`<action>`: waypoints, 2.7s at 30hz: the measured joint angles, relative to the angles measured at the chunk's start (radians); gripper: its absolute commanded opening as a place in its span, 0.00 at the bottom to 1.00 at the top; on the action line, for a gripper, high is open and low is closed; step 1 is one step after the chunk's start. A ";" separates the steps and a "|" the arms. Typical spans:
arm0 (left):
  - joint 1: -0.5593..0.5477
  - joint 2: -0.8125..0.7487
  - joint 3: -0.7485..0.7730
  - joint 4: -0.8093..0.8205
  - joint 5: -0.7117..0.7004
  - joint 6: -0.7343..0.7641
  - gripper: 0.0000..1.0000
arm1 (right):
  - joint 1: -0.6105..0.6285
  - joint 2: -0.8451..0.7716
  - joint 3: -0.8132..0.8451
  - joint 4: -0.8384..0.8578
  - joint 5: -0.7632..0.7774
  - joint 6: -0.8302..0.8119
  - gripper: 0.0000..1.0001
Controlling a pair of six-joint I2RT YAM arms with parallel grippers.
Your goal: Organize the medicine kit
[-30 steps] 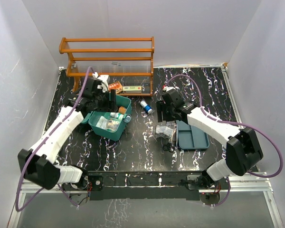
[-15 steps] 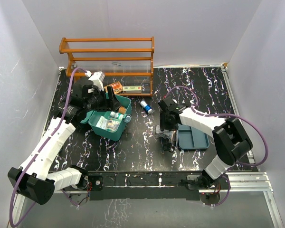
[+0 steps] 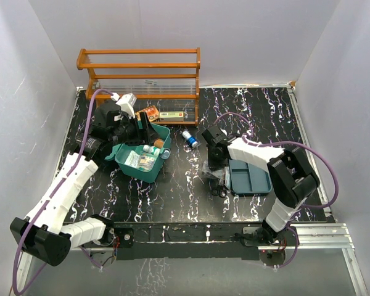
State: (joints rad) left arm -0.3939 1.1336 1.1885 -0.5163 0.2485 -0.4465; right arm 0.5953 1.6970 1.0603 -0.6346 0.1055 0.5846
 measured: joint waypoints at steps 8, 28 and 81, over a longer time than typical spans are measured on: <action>0.000 0.031 0.000 0.031 0.068 -0.012 0.68 | 0.001 -0.006 0.020 0.006 -0.036 -0.060 0.00; 0.000 0.266 0.099 0.075 0.403 -0.052 0.75 | 0.007 -0.255 0.171 0.139 -0.476 -0.432 0.00; 0.029 0.377 0.124 -0.086 0.519 0.040 0.05 | 0.076 -0.171 0.281 0.138 -0.420 -0.592 0.57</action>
State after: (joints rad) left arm -0.3653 1.5101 1.3128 -0.6025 0.7673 -0.4065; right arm 0.6708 1.5261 1.3411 -0.4961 -0.3141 -0.0074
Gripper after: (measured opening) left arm 0.089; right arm 0.455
